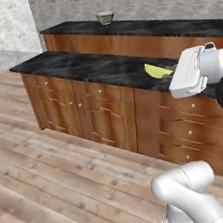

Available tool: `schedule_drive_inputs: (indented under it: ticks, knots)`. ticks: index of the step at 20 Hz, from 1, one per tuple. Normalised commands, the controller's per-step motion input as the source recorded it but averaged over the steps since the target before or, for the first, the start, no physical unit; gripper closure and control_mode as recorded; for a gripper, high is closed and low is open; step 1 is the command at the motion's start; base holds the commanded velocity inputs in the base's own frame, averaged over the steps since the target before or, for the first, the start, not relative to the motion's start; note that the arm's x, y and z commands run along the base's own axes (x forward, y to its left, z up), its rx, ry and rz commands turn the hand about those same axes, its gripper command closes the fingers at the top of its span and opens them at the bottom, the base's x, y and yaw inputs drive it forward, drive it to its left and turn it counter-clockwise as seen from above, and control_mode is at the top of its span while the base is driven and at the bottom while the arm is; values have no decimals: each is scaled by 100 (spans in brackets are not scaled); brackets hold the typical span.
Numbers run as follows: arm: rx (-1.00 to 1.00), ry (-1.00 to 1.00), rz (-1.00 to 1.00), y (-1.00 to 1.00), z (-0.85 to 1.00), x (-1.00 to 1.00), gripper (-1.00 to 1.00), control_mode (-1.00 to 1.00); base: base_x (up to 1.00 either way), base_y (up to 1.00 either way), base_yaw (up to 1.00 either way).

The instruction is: There is a bowl on the dining counter. Grab a lemon wedge from the fridge and place it in the bowl. Then get the liquor bottle and glass cup from the cabinet and place them next to the bowl.

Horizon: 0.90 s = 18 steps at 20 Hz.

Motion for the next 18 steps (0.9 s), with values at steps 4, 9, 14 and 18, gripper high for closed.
schedule_drive_inputs:
  ticks: [4, 9, 14, 18]
  knots:
    - [0, 0, 0, 0, 0, 0, 100, 100, 100, 26, 10]
    - [0, 0, 0, 0, 0, 0, 100, 100, 100, 37, 5]
    - [0, 0, 0, 0, 0, 0, 100, 100, 100, 48, 1]
    - [0, 0, 0, 0, 0, 0, 100, 100, 100, 64, 0]
